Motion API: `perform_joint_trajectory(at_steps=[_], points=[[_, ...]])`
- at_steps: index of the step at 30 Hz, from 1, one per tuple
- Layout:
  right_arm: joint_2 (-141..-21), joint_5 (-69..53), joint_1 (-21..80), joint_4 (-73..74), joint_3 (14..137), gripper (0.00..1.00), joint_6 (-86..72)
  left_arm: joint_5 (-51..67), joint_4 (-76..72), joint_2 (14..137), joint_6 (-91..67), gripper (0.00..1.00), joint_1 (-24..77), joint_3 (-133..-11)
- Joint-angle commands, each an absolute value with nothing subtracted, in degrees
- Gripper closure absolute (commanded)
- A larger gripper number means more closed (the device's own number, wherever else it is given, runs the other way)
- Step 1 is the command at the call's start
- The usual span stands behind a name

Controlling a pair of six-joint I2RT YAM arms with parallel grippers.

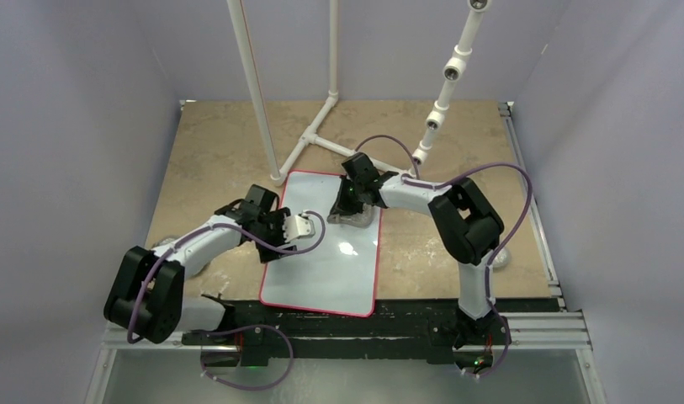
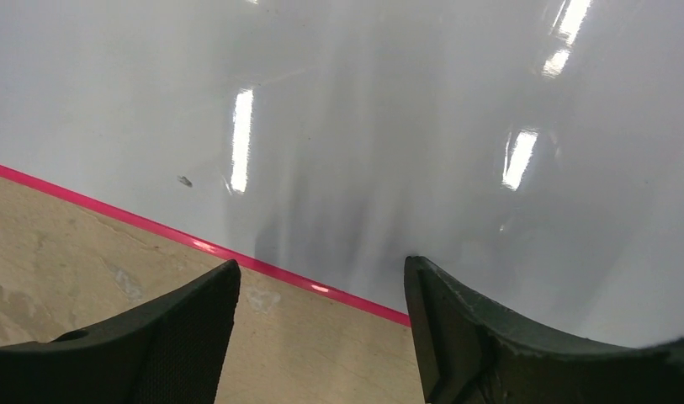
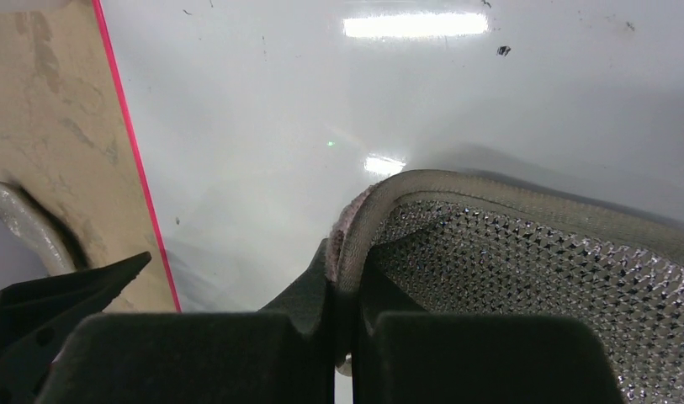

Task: Erase the whiteboard
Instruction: Erase the whiteboard at the center of the board.

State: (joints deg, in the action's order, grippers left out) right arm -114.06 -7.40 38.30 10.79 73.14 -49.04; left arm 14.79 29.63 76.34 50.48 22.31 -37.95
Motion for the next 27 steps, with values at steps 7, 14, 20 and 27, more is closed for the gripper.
perform_joint_trajectory(at_steps=[7,14,20,27], points=[[-107.6,-0.2,37.9,4.6,58.9,1.00,-54.2,26.7,35.9,85.0,46.8,0.34,9.1,-53.1],[-103.9,0.3,40.3,2.3,46.7,1.00,-57.7,29.9,36.5,92.4,44.0,0.36,7.6,-57.6],[-98.8,3.5,43.9,5.0,41.9,1.00,-62.0,35.1,40.0,93.6,49.0,0.33,7.8,-56.1],[-95.0,6.4,45.3,9.8,44.8,1.00,-63.8,37.0,45.9,92.4,64.2,0.33,8.4,-51.7]])
